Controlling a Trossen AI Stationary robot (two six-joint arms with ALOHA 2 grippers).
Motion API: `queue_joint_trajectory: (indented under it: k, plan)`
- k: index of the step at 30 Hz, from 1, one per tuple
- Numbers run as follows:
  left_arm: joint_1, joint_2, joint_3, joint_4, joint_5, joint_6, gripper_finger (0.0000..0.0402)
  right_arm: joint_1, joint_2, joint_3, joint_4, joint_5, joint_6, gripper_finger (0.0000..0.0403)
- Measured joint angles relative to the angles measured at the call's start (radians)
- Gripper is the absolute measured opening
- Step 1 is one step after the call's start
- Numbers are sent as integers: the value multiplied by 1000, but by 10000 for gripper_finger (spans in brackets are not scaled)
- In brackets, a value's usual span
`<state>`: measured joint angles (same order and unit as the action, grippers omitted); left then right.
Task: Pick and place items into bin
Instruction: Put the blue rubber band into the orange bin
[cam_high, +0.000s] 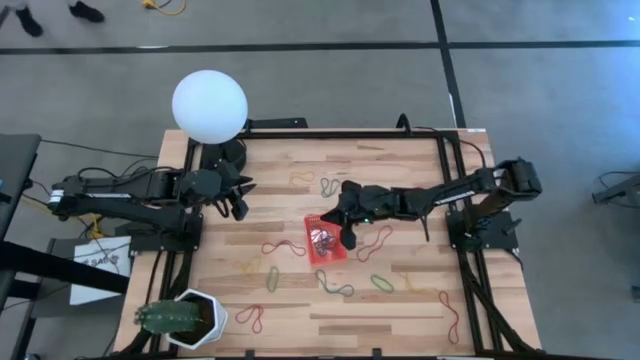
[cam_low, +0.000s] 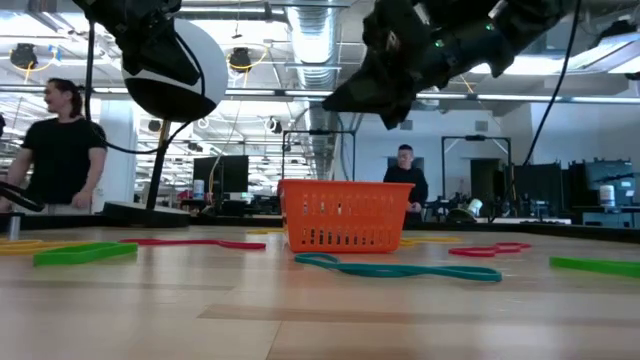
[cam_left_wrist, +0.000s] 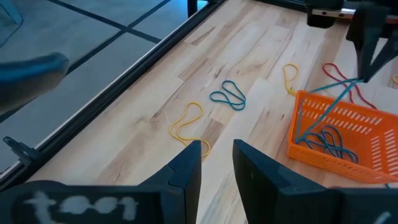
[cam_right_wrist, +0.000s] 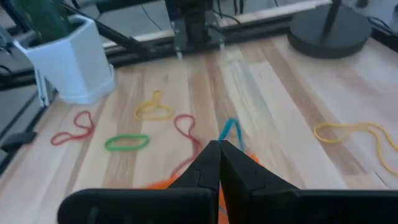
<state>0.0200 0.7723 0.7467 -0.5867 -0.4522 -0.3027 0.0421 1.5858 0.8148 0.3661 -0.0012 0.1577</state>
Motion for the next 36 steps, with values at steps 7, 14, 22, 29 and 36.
queue_joint_trajectory:
  k: [7, 14, 22, 29, 36]
  plan:
    - [0, 0, 0, -3, 0, 0, 83, 14, 42, 2, -24, -2, 59, 5]
    - [0, 0, 0, -3, 4, -21, 83, 14, 38, 1, -127, 0, 70, 47]
    - [-15, 43, 0, 16, 81, -60, 83, 8, 26, 1, -126, 0, 69, 85]
    - [-39, 184, 0, 102, 160, -61, 83, 10, -48, 1, -126, -9, -58, 88]
    - [-39, 349, 0, 208, 157, -50, 83, 9, -105, 1, -135, -9, -61, 88]
